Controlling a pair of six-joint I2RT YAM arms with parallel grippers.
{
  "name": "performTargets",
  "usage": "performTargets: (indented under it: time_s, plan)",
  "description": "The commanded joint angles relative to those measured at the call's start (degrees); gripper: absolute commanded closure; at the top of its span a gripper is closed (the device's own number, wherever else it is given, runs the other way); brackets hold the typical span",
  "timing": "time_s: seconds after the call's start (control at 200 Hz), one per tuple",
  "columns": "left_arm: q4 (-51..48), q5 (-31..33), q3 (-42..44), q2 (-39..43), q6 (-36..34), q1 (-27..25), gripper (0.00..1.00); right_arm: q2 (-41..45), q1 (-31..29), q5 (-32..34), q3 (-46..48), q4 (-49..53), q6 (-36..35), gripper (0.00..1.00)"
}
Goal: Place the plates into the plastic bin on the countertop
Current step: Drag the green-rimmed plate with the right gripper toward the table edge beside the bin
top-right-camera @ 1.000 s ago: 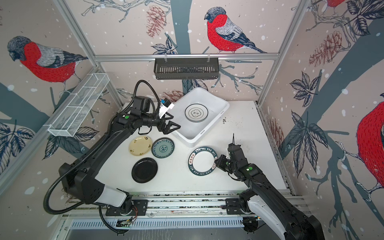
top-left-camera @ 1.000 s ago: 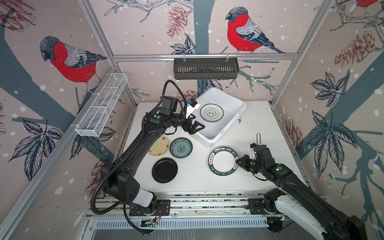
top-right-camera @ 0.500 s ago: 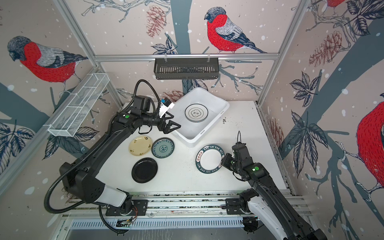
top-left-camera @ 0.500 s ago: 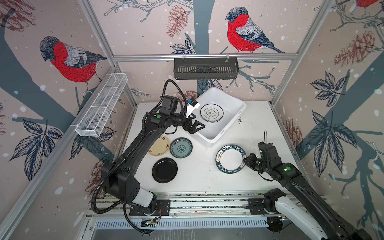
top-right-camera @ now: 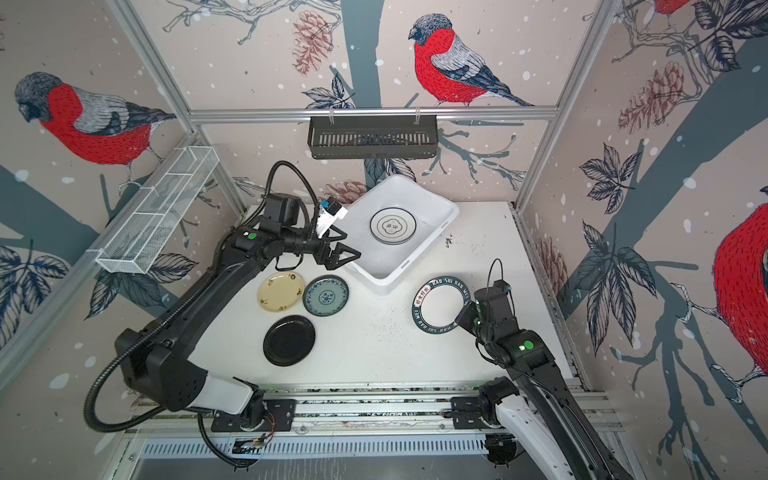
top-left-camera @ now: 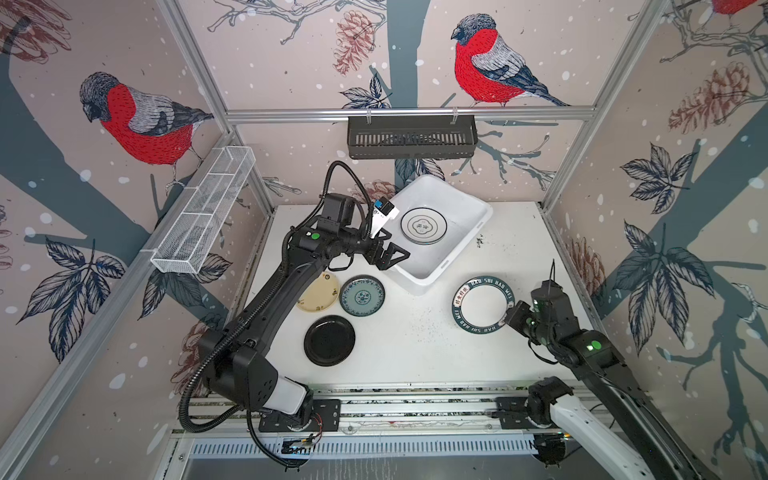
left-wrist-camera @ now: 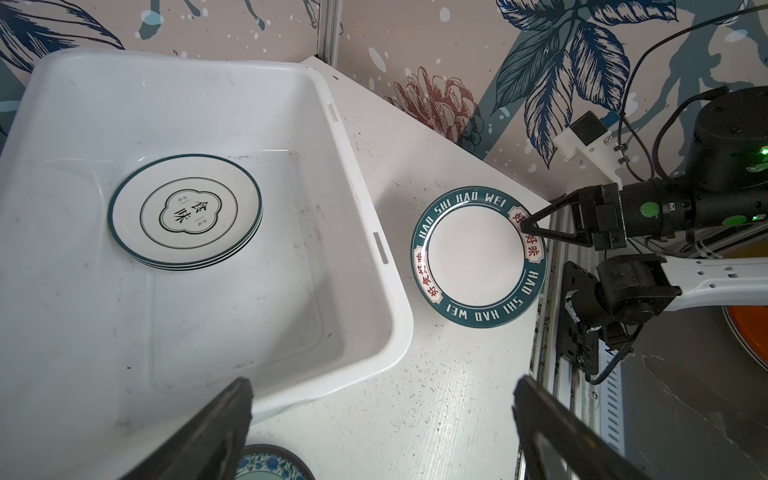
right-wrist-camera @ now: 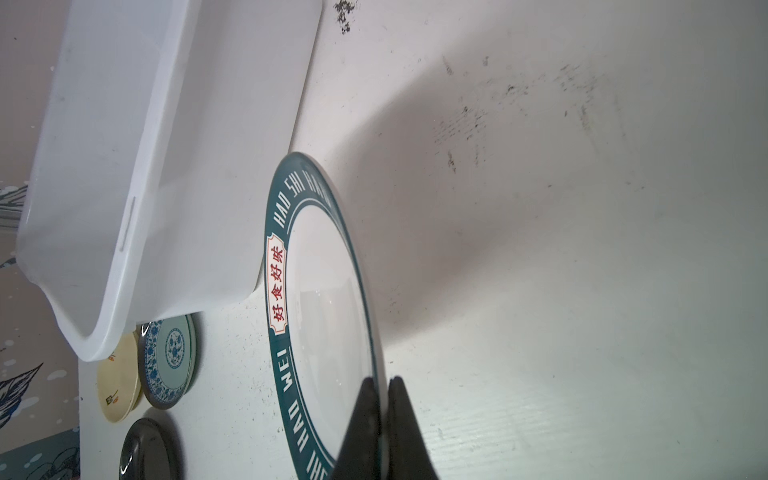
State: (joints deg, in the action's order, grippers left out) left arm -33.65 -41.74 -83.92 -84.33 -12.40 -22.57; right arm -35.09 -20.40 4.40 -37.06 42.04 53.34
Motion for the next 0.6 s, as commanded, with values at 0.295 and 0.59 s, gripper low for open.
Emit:
performTargets:
  time_s: [0.295, 0.59]
  plan:
    - [0.78, -0.37, -0.07, 0.66, -0.09, -0.03, 0.03, 0.36, 1.11, 5.87, -5.75, -0.39, 1.77, 0.98]
    - [0.86, -0.30, -0.14, 0.84, 0.05, -0.02, 0.03, -1.21, 1.33, 5.97, -10.55, -1.61, 0.23, 0.98]
